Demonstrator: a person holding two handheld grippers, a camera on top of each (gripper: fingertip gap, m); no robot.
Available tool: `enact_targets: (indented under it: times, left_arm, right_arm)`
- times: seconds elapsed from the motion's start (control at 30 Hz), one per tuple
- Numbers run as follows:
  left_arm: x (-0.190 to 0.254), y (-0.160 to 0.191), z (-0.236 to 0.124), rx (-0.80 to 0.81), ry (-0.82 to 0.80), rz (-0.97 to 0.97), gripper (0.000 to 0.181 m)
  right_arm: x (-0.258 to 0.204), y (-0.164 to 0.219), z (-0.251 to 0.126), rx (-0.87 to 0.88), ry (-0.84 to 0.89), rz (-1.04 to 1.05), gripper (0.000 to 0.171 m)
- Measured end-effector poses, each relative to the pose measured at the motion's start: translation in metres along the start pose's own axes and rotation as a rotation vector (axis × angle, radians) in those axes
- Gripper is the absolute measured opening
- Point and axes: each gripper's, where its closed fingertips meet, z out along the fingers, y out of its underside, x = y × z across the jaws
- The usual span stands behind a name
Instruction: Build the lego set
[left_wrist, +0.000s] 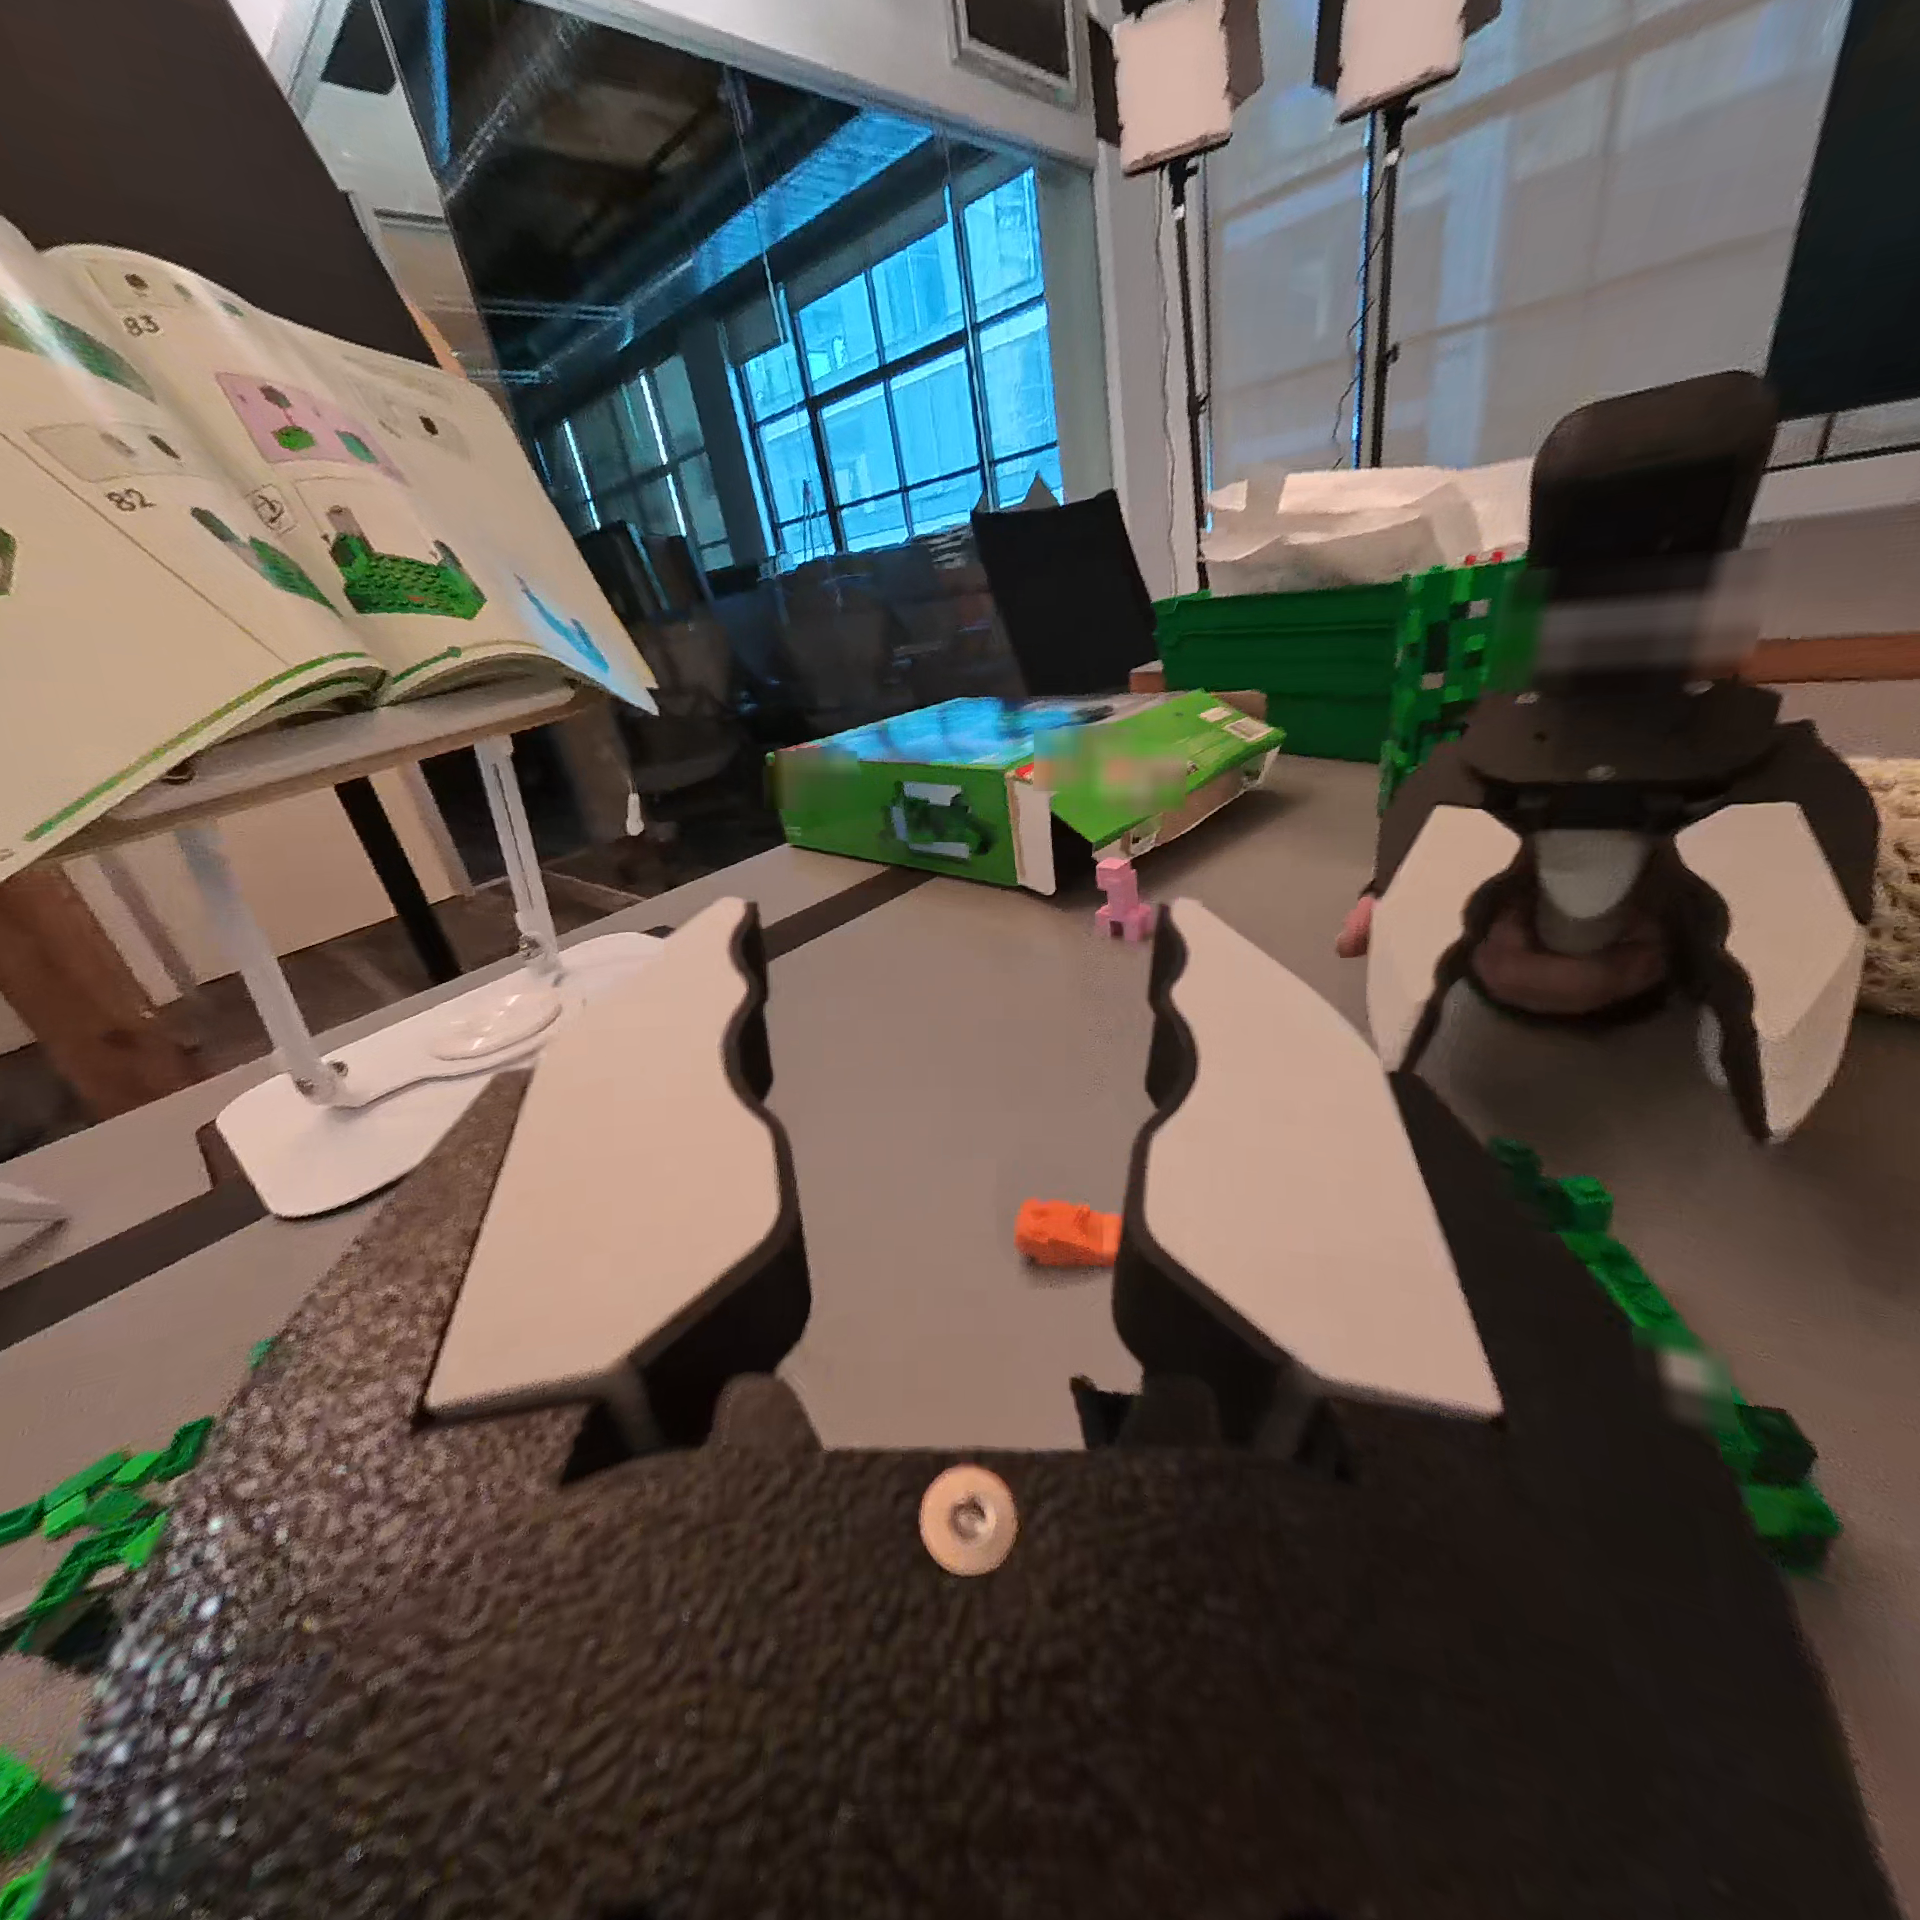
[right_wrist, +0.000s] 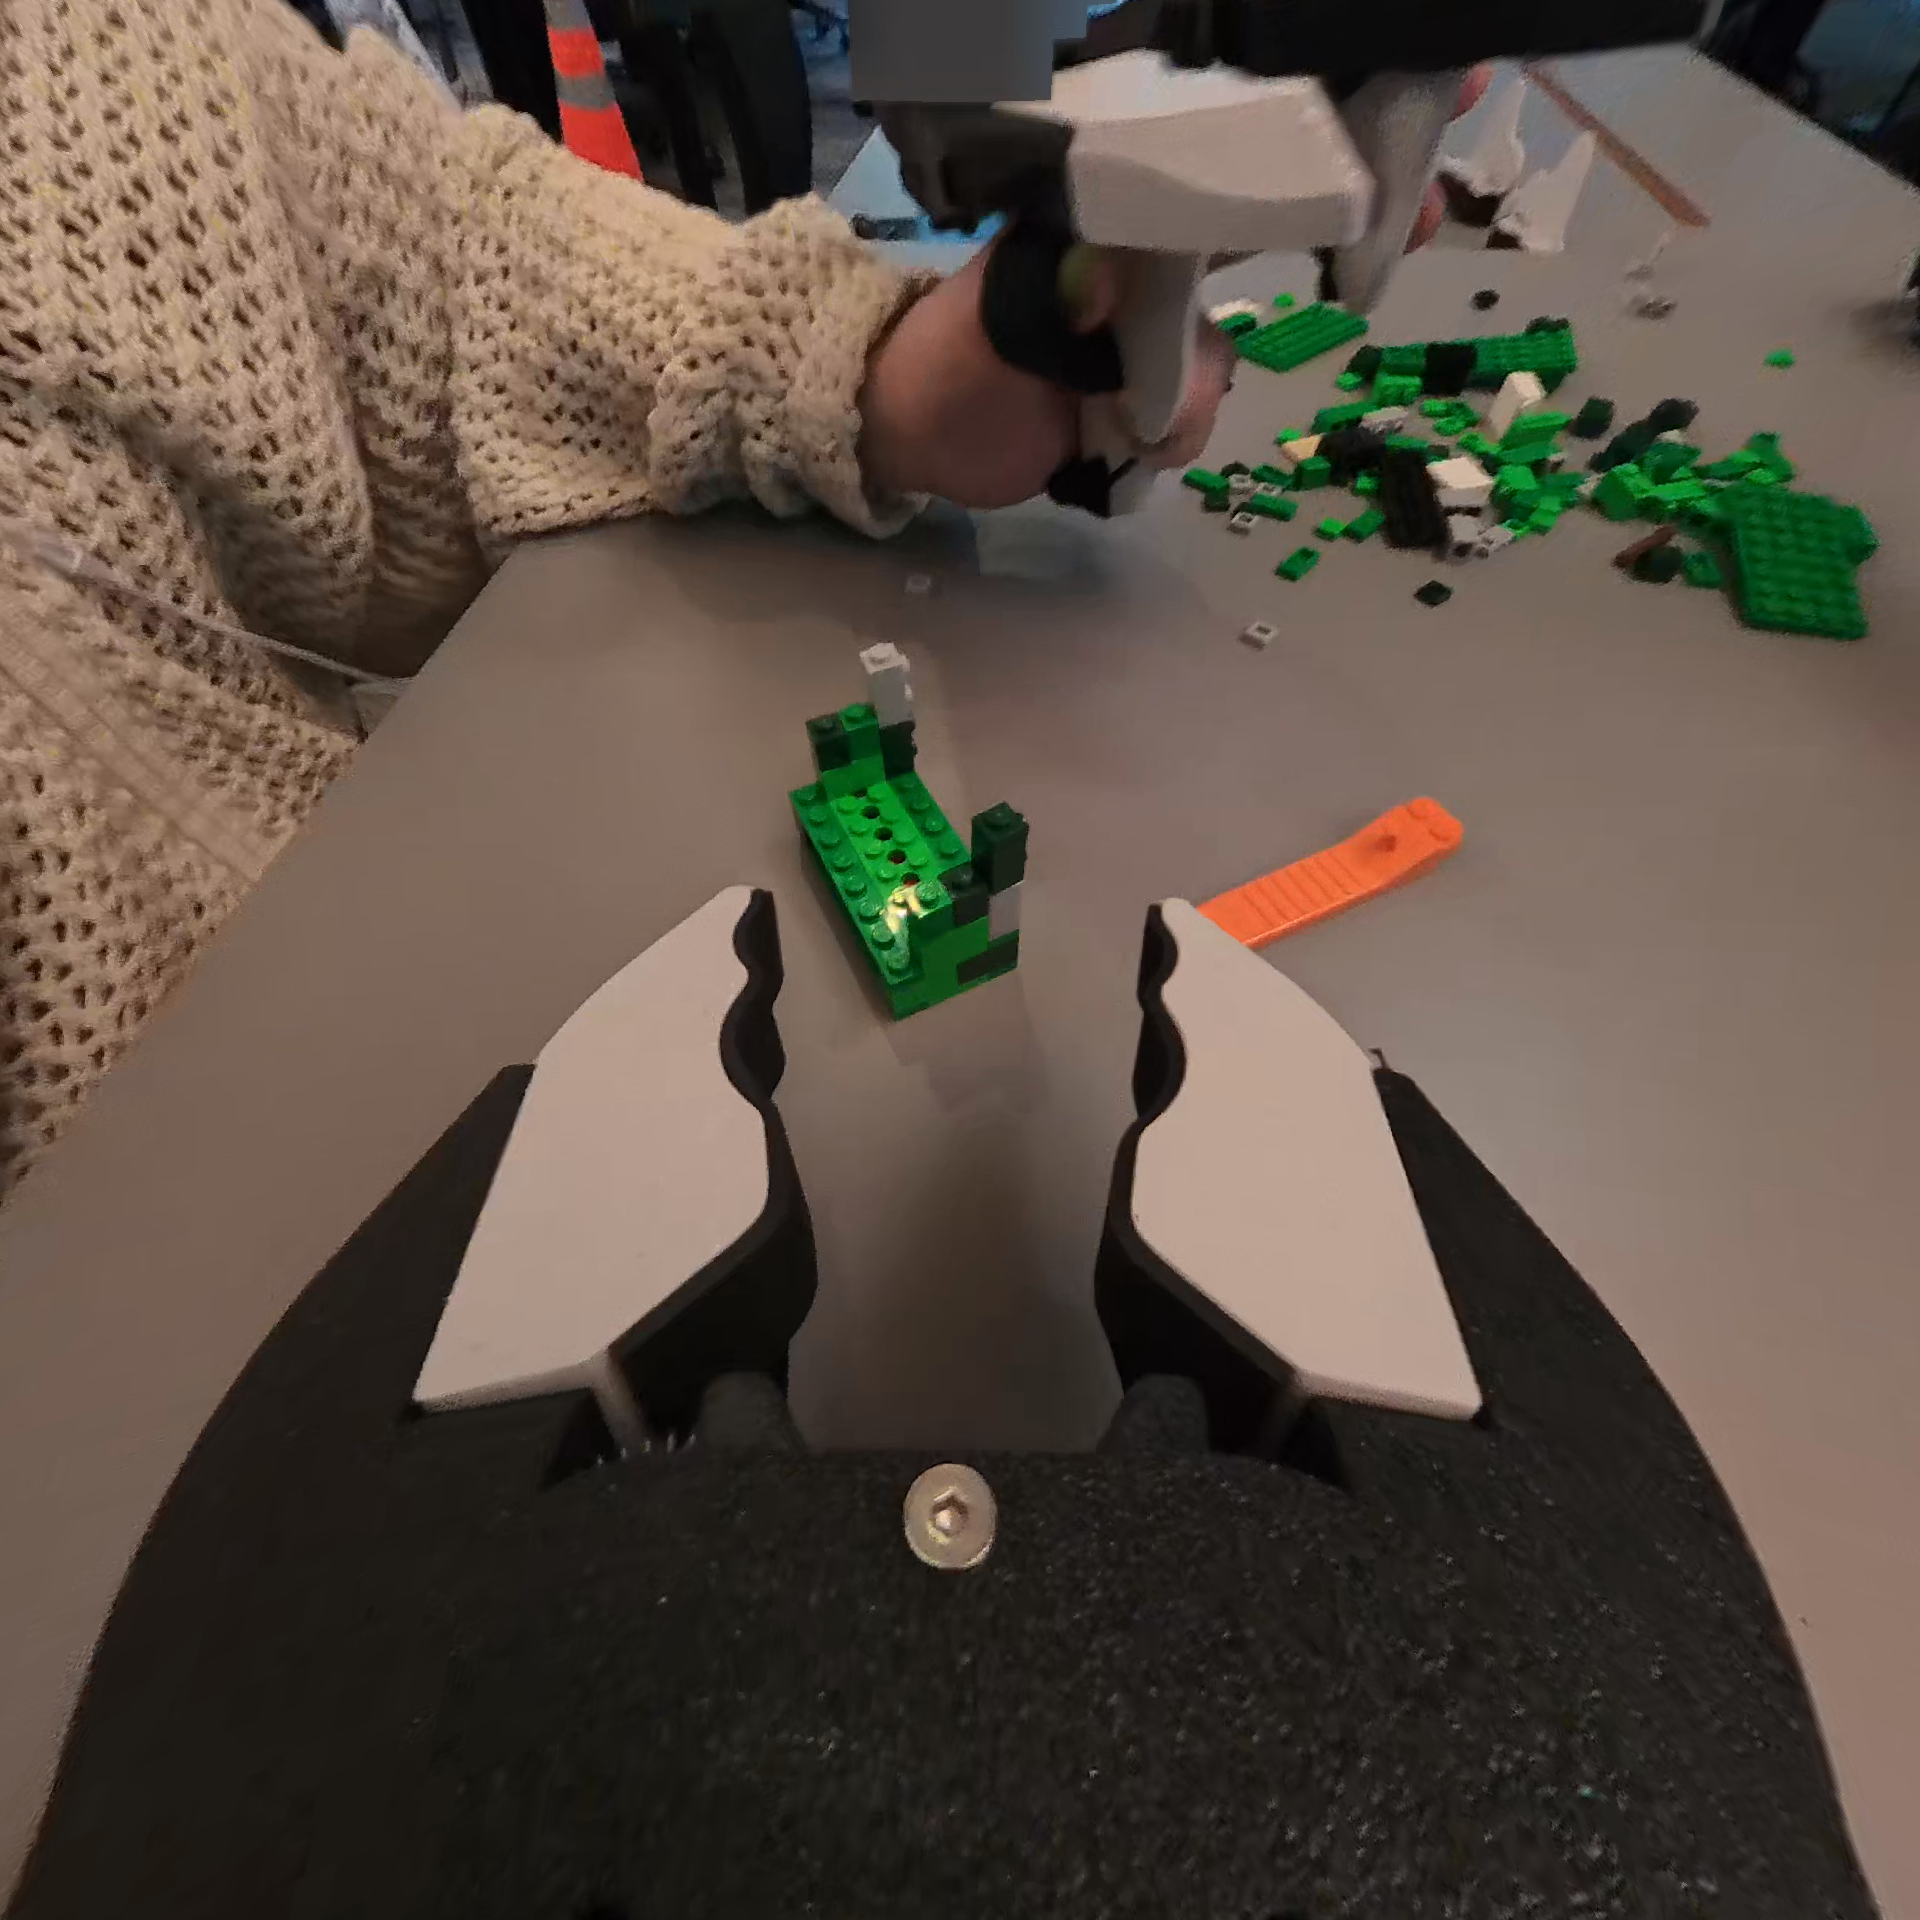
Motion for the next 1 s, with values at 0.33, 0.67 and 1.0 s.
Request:
enact_targets:
  times: [0.33, 0.67, 1.0]
  left_arm:
    - [0.004, 0.01, -0.001, -0.041, 0.059, -0.104, 0.093]
    - [0.009, 0.017, 0.0, -0.054, 0.071, -0.016, 0.084]
    - [0.009, 0.021, 0.001, -0.064, 0.075, -0.014, 0.078]
  right_arm:
    - [0.06, -0.047, -0.056, 0.461, 0.529, -0.105, 0.073]
    - [0.059, -0.048, -0.051, 0.469, 0.512, -0.124, 0.067]
    - [0.057, -0.048, -0.052, 0.479, 0.495, -0.117, 0.062]
